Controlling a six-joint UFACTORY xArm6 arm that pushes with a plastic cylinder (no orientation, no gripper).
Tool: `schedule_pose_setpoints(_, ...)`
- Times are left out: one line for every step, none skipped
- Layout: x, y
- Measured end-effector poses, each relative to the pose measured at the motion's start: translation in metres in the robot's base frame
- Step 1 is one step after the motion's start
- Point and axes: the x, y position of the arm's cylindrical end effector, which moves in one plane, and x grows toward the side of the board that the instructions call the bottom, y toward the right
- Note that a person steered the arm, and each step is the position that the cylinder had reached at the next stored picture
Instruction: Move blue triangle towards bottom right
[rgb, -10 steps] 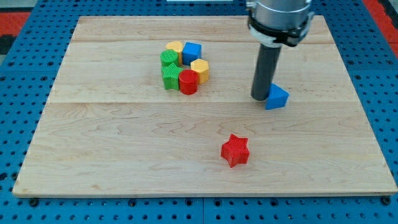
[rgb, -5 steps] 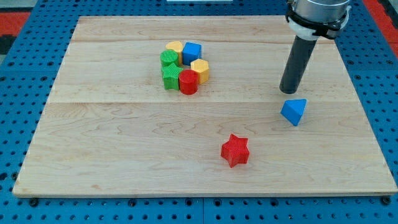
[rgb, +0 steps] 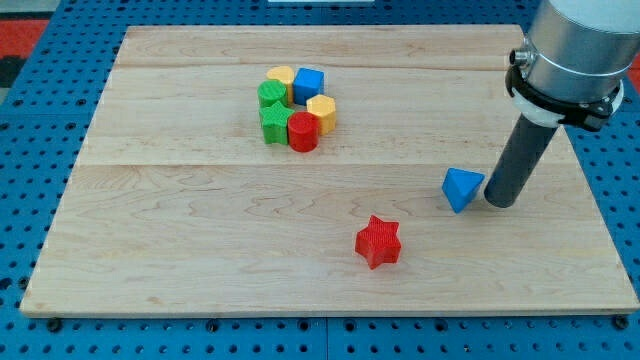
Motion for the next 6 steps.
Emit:
schedule_pose_setpoints(-0.012,0.003)
schedule_pose_setpoints(-0.007,0.004)
schedule_pose_setpoints(0.006,-0.004)
schedule_pose_setpoints(-0.049,0.011)
schedule_pose_setpoints(-0.050,-0.023)
schedule_pose_setpoints(-0.034,-0.052)
